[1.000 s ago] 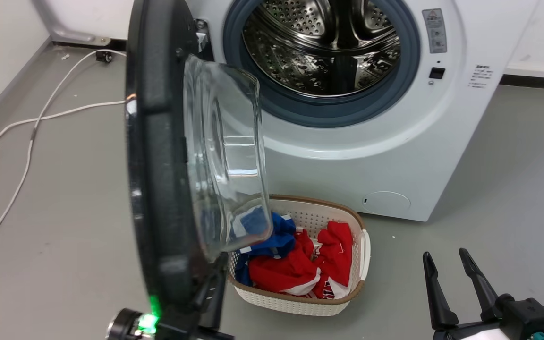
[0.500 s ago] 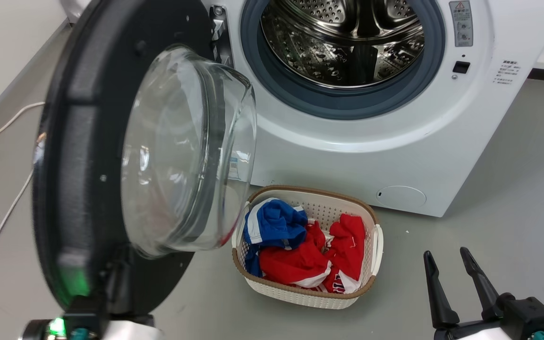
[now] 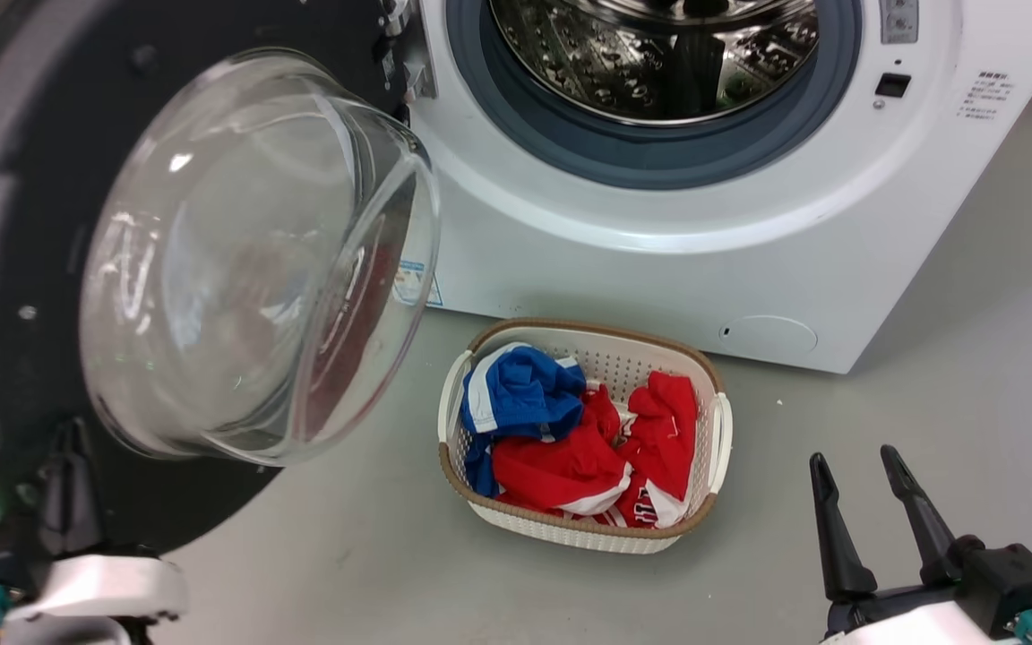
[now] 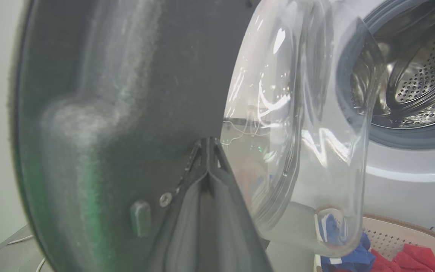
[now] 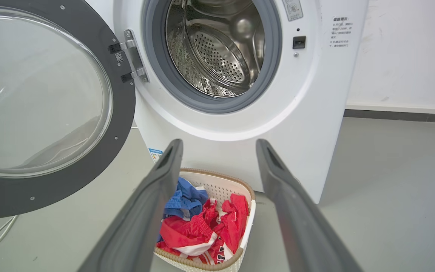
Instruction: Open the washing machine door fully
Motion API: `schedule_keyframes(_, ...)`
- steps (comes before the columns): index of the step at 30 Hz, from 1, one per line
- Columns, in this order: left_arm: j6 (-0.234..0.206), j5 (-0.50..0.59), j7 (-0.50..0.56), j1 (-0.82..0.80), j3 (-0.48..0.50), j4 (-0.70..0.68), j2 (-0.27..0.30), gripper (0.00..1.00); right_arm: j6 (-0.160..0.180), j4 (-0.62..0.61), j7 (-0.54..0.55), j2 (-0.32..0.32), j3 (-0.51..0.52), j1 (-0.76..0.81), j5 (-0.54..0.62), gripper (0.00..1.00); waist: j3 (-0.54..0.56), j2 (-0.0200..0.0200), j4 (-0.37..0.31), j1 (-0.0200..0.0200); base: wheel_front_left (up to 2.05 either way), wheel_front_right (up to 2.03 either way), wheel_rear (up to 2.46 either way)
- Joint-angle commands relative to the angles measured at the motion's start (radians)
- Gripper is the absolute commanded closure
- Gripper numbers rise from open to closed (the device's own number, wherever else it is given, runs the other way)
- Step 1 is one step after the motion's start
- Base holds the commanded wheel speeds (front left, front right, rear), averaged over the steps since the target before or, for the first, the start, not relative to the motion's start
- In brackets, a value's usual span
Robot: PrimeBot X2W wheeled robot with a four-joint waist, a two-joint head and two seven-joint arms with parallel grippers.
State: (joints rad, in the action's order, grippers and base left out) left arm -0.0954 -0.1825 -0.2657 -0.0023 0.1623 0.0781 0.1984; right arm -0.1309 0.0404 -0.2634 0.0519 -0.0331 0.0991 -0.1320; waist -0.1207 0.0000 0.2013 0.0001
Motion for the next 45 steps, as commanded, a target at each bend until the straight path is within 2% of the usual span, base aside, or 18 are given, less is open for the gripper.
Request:
schedule_keyframes(1, -0.002, -0.008, 0.002, -0.027, 0.03, 0.011, 0.019, 1.0, 0.0, -0.004, -0.002, -0.003, 0.001, -0.021, 0.007, 0.0, -0.015, 0.0, -0.002, -0.0001, 0.0, 0.0, 0.0)
schedule_keyframes(8, 0.017, -0.032, 0.003, -0.089, 0.116, 0.081, 0.028, 1.0, 0.0, -0.007, -0.002, -0.003, 0.007, -0.05, 0.022, 0.0, -0.057, 0.0, -0.009, -0.0001, 0.0, 0.0, 0.0)
schedule_keyframes(18, 0.064, -0.059, 0.003, -0.188, 0.227, 0.206, 0.072, 1.0, 0.0, -0.011, -0.002, -0.003, 0.007, -0.083, 0.036, 0.0, -0.107, 0.0, -0.024, -0.0001, 0.0, 0.0, 0.0)
schedule_keyframes(26, 0.085, -0.064, 0.002, -0.28, 0.288, 0.325, 0.119, 1.0, 0.0, -0.01, -0.002, -0.003, 0.002, -0.101, 0.042, 0.0, -0.133, 0.0, -0.037, -0.0001, 0.0, 0.0, 0.0)
schedule_keyframes(36, 0.099, -0.048, 0.002, -0.338, 0.321, 0.467, 0.175, 1.0, 0.0, -0.02, -0.002, -0.003, 0.0, -0.111, 0.053, 0.0, -0.14, 0.0, -0.057, -0.0001, 0.0, 0.0, 0.0)
schedule_keyframes(45, 0.118, -0.027, 0.002, -0.362, 0.339, 0.489, 0.177, 1.0, 0.0, -0.015, -0.002, -0.003, 0.003, -0.1, 0.051, 0.0, -0.126, 0.0, -0.059, -0.0001, 0.0, 0.0, 0.0)
